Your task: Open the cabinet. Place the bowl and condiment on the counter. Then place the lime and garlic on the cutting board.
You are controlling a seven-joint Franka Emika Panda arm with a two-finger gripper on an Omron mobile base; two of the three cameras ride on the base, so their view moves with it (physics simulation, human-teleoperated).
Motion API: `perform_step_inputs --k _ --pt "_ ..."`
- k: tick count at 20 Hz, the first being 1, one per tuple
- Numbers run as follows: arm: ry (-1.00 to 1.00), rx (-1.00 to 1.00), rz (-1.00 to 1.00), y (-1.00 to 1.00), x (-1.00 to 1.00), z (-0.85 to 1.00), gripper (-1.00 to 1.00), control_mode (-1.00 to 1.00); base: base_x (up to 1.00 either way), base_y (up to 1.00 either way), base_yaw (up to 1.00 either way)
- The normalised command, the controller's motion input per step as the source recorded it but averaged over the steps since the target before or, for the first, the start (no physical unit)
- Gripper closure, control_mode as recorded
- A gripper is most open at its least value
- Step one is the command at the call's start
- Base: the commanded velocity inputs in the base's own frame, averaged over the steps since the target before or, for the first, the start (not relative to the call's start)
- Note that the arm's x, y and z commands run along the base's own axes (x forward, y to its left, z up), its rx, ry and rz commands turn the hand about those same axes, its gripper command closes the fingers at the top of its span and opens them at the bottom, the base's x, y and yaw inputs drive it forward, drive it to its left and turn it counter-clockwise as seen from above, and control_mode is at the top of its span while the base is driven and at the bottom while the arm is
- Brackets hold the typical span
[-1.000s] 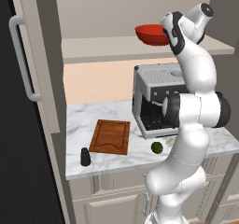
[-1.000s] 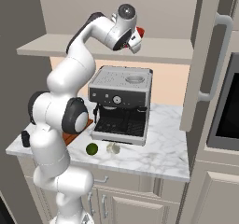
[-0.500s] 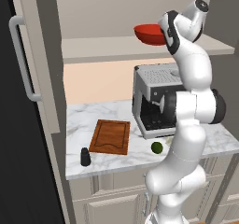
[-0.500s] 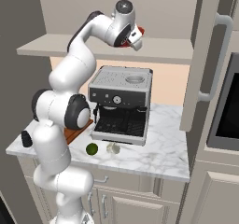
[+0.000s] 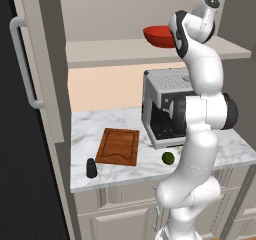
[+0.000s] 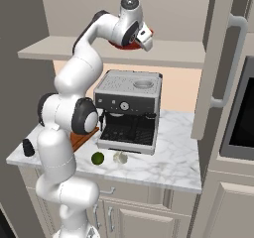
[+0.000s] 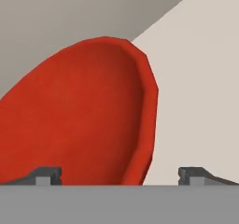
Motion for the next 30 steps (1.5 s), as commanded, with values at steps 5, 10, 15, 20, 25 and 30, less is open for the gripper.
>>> perform_step_inputs --k 5,10,15,20,25,30 --pt "0.06 -0.07 0.00 -0.10 0.17 -0.18 -1.00 -1.00 0.00 0.00 0.00" --pt "0.04 -0.05 0.00 -0.06 0.07 -0.12 1.00 -1.00 0.00 0.00 0.00" --pt "0.03 0.00 -0.06 0.00 -0.12 -0.34 1.00 -1.00 0.00 0.00 0.00" --pt "-0.08 0.11 -0.29 -0.01 -0.66 -0.11 1.00 -1.00 0.00 0.00 0.00" --pt "-0.32 0.28 -0.34 -0.08 -1.00 0.02 1.00 -1.00 0.00 0.00 0.00" --pt "-0.32 0.26 -0.33 -0.12 -1.00 0.00 1.00 -1.00 0.00 0.00 0.00"
